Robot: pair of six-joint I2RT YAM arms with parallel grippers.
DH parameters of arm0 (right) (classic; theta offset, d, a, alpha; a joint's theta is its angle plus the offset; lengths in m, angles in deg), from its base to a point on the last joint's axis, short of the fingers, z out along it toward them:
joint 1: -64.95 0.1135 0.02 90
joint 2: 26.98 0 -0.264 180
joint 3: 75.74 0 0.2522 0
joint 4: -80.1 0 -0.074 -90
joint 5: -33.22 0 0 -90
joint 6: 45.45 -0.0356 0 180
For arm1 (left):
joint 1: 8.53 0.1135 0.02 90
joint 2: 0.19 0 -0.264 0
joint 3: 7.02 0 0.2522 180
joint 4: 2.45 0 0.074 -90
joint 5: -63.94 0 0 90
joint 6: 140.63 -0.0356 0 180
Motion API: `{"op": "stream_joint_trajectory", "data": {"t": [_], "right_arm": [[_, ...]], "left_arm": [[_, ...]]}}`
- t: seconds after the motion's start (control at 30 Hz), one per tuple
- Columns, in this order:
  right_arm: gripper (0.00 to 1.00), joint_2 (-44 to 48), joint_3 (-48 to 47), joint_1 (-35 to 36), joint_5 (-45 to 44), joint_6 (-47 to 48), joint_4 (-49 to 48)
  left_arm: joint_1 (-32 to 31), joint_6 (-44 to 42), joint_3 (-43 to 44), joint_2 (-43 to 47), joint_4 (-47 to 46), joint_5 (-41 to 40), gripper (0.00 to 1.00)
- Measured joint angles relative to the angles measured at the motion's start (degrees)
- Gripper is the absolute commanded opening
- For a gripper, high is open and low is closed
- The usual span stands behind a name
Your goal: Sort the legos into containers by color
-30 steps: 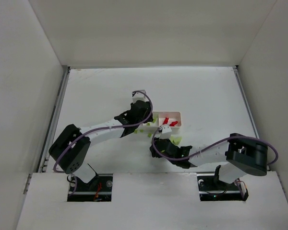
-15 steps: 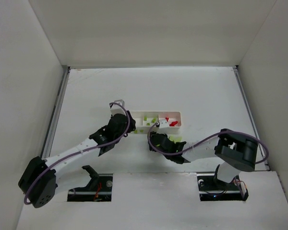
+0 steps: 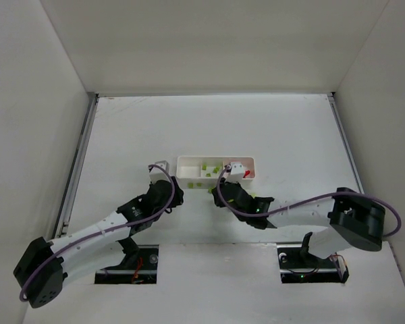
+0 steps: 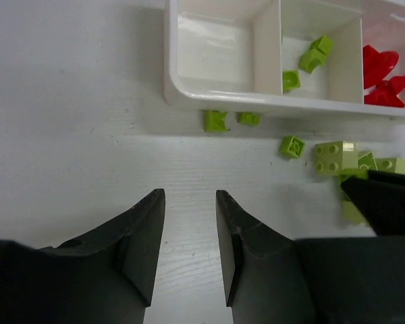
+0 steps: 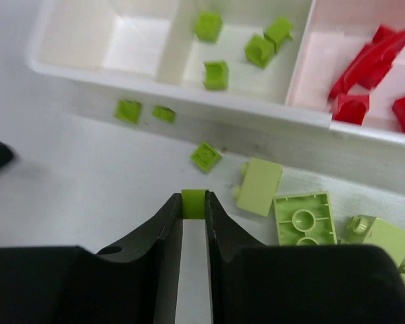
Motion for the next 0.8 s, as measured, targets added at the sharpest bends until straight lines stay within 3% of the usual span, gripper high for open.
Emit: {"op": "stream_joint_trajectory", "data": {"t": [0.17, 0.4, 0.6, 0.8], "right_arm": [[0.23, 5.7, -1.2, -2.0, 0.3, 2.0, -0.2], [0.27, -0.7, -9.1, -8.4, 1.1, 5.8, -0.6], [0.51, -6.9, -13.1, -10.5, 2.3, 7.3, -0.6], [0.49, -6.4, -13.2, -10.6, 2.6, 8.0, -0.3]], "left_arm": [[-5.1, 1.3, -0.7, 0.0, -1.2, -0.2, 0.35], [-14.0, 3.6, -0.9, -4.8, -6.1, -1.7, 0.37], [-20.2, 5.2, -0.9, -12.5, -11.6, -3.5, 0.38], [-23.7, 5.7, -0.5, -18.8, -16.1, -5.0, 0.41]]}}
